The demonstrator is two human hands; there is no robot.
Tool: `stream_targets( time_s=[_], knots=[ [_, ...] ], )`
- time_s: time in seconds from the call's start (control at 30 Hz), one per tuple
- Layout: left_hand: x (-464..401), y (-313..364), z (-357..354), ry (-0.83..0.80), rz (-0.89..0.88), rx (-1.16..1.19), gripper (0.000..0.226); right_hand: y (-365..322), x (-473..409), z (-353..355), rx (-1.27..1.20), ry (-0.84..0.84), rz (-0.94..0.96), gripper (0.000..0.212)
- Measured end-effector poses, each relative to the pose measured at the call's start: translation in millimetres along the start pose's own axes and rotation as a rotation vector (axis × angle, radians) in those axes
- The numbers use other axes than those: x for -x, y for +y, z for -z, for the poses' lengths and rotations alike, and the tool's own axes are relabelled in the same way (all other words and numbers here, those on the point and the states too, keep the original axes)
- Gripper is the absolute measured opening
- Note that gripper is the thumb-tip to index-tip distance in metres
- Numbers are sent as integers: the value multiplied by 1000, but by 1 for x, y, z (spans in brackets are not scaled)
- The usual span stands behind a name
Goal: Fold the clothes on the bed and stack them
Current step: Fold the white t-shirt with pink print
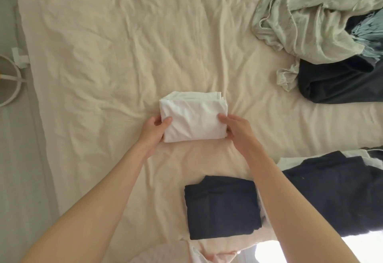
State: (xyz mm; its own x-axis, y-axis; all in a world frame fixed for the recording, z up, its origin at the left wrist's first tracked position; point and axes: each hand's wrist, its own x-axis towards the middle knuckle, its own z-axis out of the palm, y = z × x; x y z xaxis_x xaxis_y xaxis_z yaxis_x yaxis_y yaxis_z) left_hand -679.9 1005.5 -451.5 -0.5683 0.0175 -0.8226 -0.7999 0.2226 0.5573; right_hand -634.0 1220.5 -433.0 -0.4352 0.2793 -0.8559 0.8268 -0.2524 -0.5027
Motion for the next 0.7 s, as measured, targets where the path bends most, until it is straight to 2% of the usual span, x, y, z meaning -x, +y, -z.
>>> stream_targets(
  time_s=[0.07, 0.2, 0.33, 0.47, 0.6, 0.7],
  knots=[
    [0, 3, 1, 3, -4, 20, 22, -7, -1, 5, -15, -39, -59, 32],
    [14, 2, 5, 20, -46, -137, 23, -14, 8, 6, 18, -84, -120, 14],
    [61, -8, 13, -105, 20, -88, 23, -2, 43, 18, 125, -55, -59, 21],
    [118, -30, 16, -178, 94, -89, 24, 31, 100, 37, 322, 28, 2, 2],
    [165, -67, 5, -216, 169, -63, 22, 80, 151, 54, 525, 140, 92, 18],
    [181, -100, -12, -174, 242, -48, 28, 111, 164, 60, 666, 287, 110, 30]
  ],
)
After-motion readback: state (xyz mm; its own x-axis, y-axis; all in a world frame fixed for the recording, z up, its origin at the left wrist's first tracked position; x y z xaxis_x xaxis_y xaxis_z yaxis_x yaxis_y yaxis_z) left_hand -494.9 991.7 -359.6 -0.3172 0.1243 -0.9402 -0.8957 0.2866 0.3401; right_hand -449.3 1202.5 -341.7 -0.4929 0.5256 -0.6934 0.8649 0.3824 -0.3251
